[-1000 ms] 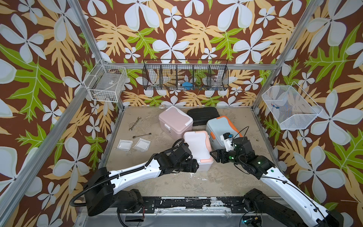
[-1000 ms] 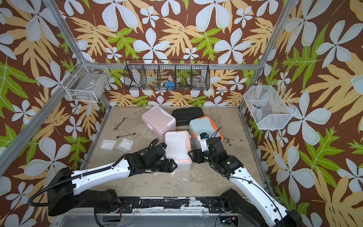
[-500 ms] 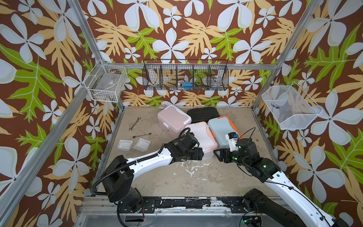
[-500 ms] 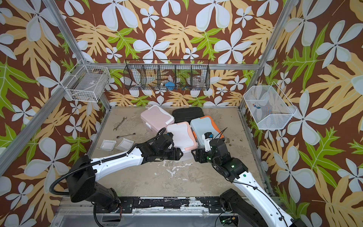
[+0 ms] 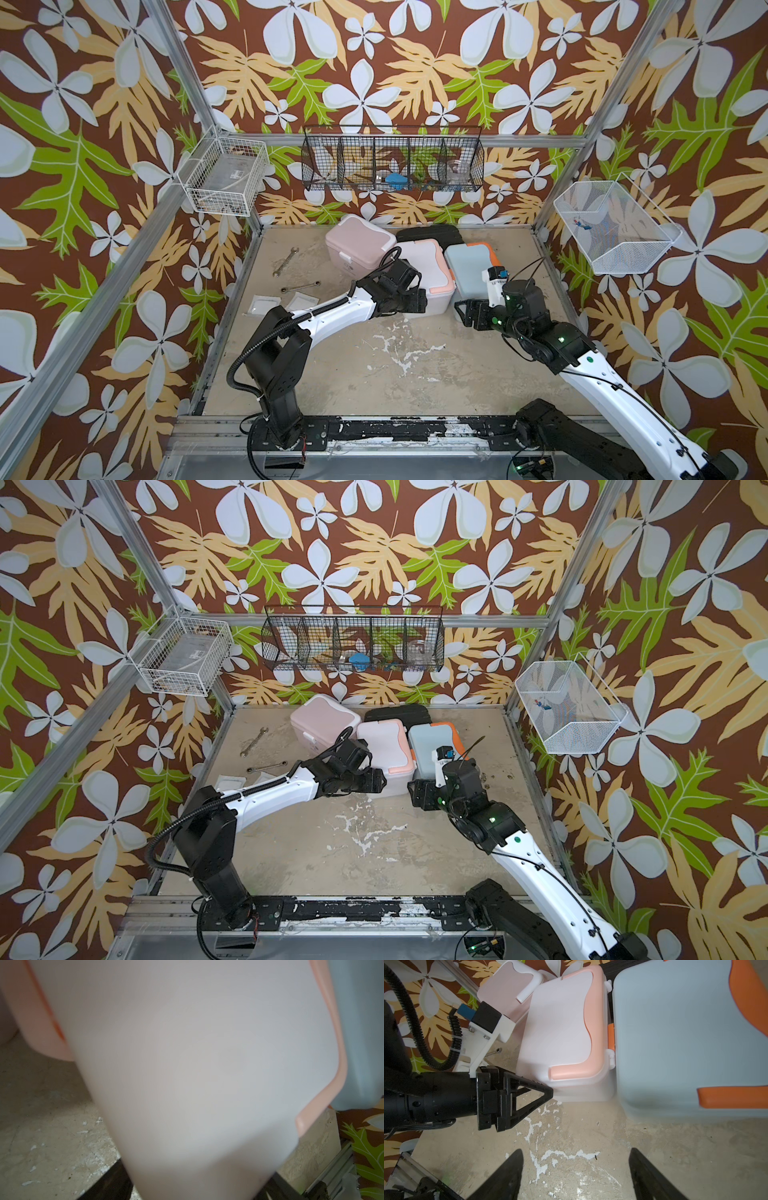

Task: Open first aid kits and take out gauze
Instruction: Move the first aid kit to the center of the board.

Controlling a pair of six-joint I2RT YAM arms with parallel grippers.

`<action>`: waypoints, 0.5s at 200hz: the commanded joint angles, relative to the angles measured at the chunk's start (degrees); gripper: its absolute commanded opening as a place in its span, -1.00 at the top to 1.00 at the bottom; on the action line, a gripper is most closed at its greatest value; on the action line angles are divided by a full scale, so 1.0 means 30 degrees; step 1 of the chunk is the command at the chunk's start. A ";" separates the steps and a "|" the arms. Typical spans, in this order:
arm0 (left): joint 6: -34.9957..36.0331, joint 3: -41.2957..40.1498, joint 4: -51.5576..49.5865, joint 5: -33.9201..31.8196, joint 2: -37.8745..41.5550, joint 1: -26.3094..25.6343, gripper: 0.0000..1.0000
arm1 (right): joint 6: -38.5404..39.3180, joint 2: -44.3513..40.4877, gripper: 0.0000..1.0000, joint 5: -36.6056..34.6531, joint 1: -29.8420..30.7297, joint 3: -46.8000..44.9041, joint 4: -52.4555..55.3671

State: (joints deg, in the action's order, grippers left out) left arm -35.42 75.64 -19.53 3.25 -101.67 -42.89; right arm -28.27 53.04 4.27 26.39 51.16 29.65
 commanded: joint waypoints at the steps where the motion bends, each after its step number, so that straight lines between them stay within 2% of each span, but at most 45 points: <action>1: 0.0854 0.0885 -0.0139 -0.0910 -0.0516 0.0717 -0.60 | 0.0371 0.1028 -0.63 -0.0651 -0.0725 0.1068 -0.0083; 31: 0.1230 0.2182 -0.0385 -0.0640 -0.1384 0.1819 -0.61 | 0.0622 0.2899 -0.67 0.0925 -0.3422 0.2410 -0.0682; 54: 0.1387 0.3388 -0.1237 -0.0376 -0.1739 0.1934 -0.65 | 0.0663 0.4483 -0.67 0.2578 -0.5682 0.3427 -0.1276; 70: 0.1192 0.3233 -0.1312 0.0390 -0.1129 0.1909 -0.68 | 0.0723 0.5668 -0.68 0.3075 -0.6966 0.4218 -0.1474; 100: 0.0582 0.1800 -0.1313 0.0159 0.1084 0.1682 -0.75 | 0.0831 0.7789 -0.67 0.3766 -0.8709 0.5307 -0.1700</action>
State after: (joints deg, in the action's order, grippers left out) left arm -32.69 83.31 -22.55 3.73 -102.39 -37.32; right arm -26.50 73.19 12.29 3.07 65.25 26.24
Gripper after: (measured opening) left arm 0.865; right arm 0.838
